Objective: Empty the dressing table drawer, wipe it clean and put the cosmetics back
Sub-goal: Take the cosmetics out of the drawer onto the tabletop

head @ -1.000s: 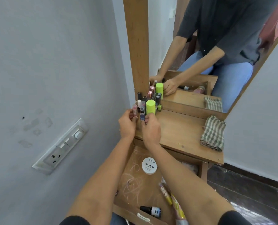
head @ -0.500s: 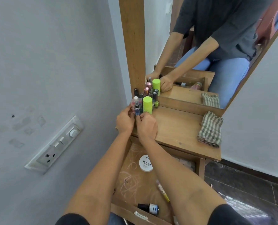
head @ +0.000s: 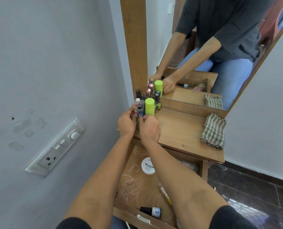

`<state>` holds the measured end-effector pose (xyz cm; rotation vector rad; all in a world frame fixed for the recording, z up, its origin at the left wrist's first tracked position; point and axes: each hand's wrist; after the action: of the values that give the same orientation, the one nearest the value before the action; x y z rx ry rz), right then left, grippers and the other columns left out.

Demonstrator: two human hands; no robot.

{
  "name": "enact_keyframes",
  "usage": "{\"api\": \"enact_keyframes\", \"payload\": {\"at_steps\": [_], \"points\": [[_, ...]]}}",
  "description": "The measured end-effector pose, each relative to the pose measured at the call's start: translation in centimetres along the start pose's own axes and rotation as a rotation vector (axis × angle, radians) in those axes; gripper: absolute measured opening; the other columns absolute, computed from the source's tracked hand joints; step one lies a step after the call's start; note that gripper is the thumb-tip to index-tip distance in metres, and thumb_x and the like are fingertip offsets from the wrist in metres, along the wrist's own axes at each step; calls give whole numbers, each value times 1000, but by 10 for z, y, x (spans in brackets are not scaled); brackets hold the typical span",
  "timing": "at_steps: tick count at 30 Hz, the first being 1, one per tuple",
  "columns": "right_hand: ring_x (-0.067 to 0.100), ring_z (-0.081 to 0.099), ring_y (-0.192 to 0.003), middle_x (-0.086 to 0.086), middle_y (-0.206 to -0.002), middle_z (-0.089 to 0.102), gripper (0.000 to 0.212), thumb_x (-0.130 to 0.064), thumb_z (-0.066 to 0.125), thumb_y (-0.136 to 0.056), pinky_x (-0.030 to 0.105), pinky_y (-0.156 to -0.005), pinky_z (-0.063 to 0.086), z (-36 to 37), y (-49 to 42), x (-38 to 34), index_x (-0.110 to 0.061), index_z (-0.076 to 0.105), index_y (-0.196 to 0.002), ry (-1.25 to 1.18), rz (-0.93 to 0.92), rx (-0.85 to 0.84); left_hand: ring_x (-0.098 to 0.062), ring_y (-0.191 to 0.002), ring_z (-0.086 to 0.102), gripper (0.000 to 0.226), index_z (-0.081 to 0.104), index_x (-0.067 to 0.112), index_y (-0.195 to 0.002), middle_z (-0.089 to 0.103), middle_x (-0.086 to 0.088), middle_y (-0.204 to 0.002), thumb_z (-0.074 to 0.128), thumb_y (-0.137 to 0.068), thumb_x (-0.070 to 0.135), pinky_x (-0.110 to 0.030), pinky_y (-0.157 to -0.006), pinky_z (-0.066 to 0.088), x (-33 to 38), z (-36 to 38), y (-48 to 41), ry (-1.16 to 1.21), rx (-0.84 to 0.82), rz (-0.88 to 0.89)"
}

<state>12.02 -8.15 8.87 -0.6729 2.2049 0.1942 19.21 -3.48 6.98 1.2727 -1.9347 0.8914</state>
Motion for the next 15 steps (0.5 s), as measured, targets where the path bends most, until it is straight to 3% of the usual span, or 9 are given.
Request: {"api": "enact_keyframes", "payload": {"at_steps": [5,8,12,15], "points": [[27,62,-82,8,-88,68,21,-32,57,-89,34,-69,48,-3,3,5,-14,68,-89,-111,-42,-4,-21,-102,64,34,60,7,-125,68,-10,-113,57,-91,5,-29,-95,49,2,-7,6,92,-55,-35],[18,60,-72,2,-78,66,17,-29,62,-86,34,-67,50,-9,8,13,-15,66,-79,-290,-115,-37,-14,-90,63,31,60,4,-122,68,-8,-105,57,-91,6,-20,-86,47,2,-19,19,137,-13,-54],[-1,53,-58,-4,-65,62,13,-20,70,-82,16,-61,44,-28,22,25,-10,68,-76,-472,-156,-95,-10,-65,63,13,63,10,-104,68,-4,-81,54,-94,13,-32,-78,56,-4,-34,47,303,74,-111],[2,51,-57,1,-64,63,18,-22,71,-82,12,-59,42,-43,40,39,-6,68,-74,-542,-149,-89,-9,-65,63,10,63,12,-99,63,5,-73,55,-93,14,-33,-77,57,-6,-46,69,335,65,-120]]}}
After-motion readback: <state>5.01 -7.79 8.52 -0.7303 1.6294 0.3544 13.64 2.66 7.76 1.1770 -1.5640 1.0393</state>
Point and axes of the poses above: each hand's wrist, its own y-axis away from the middle knuckle, its own z-axis out of the palm, x = y × z
